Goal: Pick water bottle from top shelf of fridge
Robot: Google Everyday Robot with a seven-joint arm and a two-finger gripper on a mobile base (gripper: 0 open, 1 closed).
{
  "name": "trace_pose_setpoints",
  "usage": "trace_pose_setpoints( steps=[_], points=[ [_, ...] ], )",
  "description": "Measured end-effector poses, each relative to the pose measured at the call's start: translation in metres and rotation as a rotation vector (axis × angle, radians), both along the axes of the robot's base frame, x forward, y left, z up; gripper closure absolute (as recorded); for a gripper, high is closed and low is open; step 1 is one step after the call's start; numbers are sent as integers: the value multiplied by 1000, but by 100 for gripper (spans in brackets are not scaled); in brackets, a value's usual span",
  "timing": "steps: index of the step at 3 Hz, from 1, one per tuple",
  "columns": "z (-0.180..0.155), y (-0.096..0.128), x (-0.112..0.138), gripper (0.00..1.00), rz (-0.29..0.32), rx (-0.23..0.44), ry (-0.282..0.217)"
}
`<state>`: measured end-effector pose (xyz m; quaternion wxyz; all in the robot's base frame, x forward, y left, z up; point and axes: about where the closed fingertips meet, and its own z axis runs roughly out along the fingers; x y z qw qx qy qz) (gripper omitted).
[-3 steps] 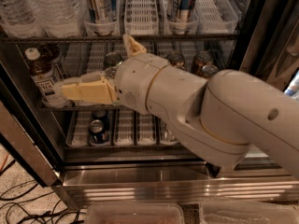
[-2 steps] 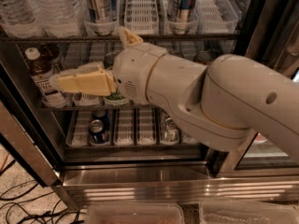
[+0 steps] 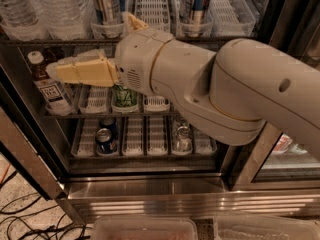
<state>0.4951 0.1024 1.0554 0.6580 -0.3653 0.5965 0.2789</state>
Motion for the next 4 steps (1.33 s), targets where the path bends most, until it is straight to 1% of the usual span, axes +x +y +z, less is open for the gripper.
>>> trace_pose_setpoints(
  steps=[1, 2, 3, 4],
  points=[
    [10, -1, 8, 0, -90, 17, -16],
    [12, 12, 14, 0, -191, -1, -3],
    [8, 27, 20, 0, -265, -10, 22],
    [9, 29, 18, 0, -265, -16, 16]
  ],
)
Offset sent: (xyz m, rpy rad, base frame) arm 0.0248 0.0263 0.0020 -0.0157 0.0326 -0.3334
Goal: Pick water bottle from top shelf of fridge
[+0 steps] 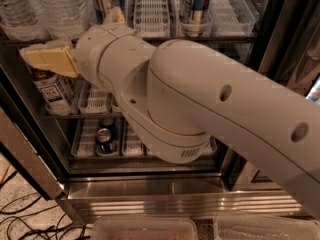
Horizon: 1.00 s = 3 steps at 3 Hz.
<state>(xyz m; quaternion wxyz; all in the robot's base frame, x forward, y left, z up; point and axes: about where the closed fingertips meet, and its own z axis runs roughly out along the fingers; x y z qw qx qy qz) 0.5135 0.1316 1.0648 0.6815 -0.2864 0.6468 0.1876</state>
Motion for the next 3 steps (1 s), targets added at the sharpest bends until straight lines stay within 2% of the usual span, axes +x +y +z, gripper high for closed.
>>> trace_pose_setpoints(
  steps=[1, 2, 3],
  points=[
    [2, 9, 3, 0, -14, -3, -26],
    [3, 27, 1, 0, -67, -26, -71],
    [-4, 37, 1, 0, -118, -35, -90]
  ],
)
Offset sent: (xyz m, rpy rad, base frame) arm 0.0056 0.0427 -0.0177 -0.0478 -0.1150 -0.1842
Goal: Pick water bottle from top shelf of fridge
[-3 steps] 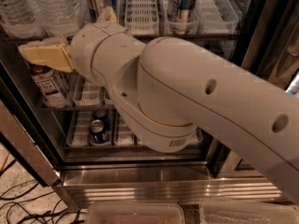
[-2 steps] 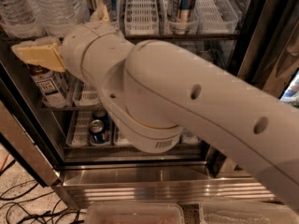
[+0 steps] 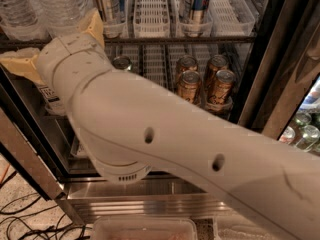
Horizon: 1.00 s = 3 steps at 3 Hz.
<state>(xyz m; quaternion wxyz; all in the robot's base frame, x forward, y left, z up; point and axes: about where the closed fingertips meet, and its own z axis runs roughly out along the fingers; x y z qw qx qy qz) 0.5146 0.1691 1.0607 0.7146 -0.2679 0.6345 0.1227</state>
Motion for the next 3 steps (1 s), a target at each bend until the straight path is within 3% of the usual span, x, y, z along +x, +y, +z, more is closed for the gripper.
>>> trace_pose_setpoints(
  steps=[1, 3],
  points=[
    [-10, 7, 0, 0, -43, 3, -4],
    [-21, 11, 3, 0, -51, 164, 10]
  ],
)
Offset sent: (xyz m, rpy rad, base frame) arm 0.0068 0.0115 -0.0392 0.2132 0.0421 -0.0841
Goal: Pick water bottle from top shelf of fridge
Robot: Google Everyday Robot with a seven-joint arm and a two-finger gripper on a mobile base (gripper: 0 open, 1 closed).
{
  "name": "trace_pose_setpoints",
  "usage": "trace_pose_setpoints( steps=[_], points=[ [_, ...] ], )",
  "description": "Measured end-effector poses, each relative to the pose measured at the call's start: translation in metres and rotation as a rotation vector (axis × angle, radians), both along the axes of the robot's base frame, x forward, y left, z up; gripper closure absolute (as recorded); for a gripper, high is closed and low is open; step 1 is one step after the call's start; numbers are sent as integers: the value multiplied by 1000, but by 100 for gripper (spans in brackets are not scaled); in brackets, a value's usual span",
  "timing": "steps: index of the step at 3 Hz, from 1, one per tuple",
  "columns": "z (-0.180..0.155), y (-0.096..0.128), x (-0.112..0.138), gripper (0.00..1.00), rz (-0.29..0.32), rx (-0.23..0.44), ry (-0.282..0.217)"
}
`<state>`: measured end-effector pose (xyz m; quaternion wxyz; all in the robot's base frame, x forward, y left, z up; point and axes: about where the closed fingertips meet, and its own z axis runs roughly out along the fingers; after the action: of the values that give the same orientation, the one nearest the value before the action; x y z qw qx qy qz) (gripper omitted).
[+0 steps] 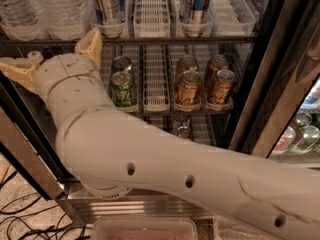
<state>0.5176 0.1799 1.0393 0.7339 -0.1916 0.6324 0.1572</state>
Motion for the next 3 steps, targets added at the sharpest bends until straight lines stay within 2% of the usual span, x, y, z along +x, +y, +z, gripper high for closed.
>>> trace_pose_setpoints(
  steps=[1, 2, 3],
  points=[
    [9, -2, 1, 0, -19, -14, -38],
    [9, -2, 1, 0, -19, -15, -40],
    [6, -6, 0, 0, -24, -7, -14]
  ],
)
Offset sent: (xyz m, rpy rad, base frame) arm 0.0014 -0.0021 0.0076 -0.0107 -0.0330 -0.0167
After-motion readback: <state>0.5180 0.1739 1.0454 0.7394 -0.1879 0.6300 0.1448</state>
